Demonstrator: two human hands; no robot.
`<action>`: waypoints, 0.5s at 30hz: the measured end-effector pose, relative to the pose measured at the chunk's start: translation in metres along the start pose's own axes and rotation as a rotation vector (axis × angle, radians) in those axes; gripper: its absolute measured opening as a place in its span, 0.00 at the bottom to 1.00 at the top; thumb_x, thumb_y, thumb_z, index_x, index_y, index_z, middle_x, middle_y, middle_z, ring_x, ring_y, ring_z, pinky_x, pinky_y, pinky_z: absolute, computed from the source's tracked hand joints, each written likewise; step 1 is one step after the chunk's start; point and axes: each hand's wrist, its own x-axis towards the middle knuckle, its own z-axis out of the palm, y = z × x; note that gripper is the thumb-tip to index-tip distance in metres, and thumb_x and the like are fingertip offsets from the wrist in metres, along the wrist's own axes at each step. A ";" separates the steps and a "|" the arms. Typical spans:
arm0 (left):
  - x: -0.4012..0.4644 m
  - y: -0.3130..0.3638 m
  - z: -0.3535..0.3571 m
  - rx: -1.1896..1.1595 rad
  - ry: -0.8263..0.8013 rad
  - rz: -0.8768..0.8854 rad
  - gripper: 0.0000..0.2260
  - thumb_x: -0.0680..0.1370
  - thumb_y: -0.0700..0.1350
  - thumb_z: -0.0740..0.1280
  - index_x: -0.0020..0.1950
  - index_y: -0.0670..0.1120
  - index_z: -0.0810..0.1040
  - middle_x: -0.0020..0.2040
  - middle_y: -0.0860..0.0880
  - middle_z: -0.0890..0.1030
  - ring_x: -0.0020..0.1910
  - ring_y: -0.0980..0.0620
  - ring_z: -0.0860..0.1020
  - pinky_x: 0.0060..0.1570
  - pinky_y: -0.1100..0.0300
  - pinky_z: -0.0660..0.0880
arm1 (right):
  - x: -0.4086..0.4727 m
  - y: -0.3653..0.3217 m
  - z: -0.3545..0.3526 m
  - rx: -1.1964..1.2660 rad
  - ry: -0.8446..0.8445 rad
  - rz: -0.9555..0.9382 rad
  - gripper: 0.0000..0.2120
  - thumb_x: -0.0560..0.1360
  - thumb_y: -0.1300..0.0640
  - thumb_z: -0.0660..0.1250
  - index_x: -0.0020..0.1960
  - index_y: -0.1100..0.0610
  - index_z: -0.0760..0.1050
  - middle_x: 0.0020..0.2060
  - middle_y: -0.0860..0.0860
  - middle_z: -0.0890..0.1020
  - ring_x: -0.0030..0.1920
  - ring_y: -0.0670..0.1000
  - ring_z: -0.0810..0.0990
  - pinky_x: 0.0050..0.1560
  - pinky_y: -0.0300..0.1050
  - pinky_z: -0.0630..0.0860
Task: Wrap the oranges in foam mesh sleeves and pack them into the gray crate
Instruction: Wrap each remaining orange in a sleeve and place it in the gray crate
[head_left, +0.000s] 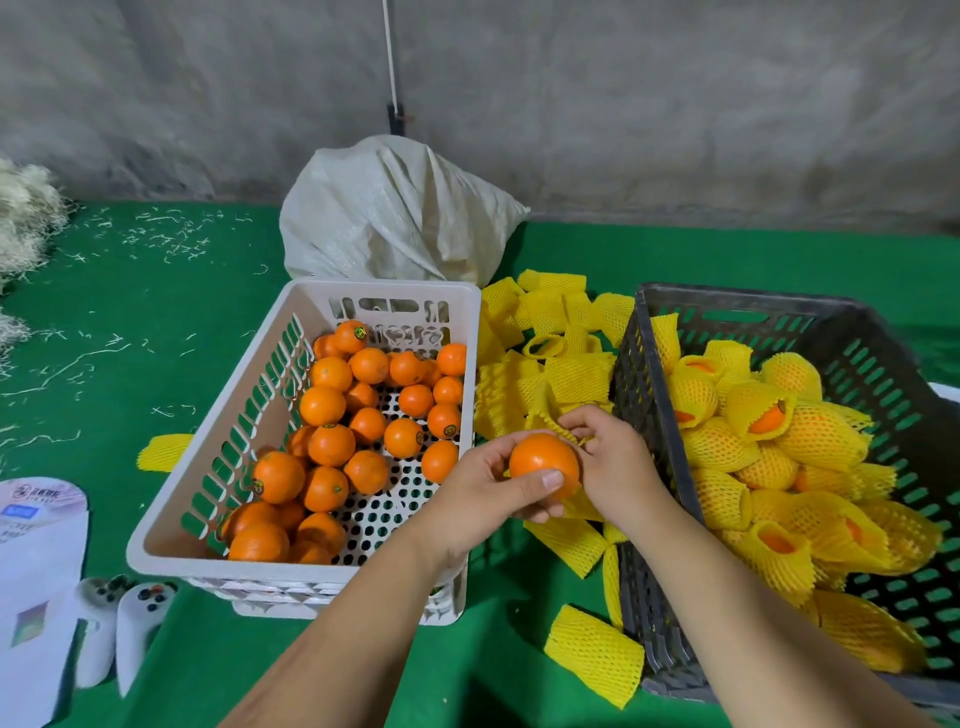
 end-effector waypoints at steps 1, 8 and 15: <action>0.001 -0.003 0.001 -0.001 0.044 0.034 0.25 0.74 0.49 0.80 0.70 0.52 0.80 0.58 0.43 0.86 0.49 0.40 0.87 0.49 0.55 0.84 | 0.001 0.000 0.000 0.049 -0.003 0.007 0.06 0.80 0.60 0.70 0.56 0.53 0.81 0.40 0.39 0.79 0.43 0.42 0.78 0.43 0.39 0.72; 0.000 -0.013 0.003 0.120 0.307 0.261 0.29 0.73 0.58 0.80 0.67 0.62 0.68 0.64 0.44 0.76 0.55 0.43 0.84 0.54 0.43 0.84 | -0.001 -0.002 0.002 0.370 -0.066 -0.001 0.06 0.79 0.58 0.71 0.51 0.46 0.83 0.30 0.45 0.81 0.33 0.45 0.76 0.39 0.48 0.76; 0.003 -0.016 -0.005 0.116 0.200 0.216 0.43 0.76 0.56 0.76 0.80 0.72 0.51 0.80 0.48 0.66 0.74 0.51 0.74 0.73 0.46 0.74 | -0.008 0.000 0.003 0.317 -0.062 -0.181 0.18 0.80 0.64 0.68 0.56 0.40 0.81 0.50 0.41 0.81 0.48 0.55 0.82 0.51 0.57 0.82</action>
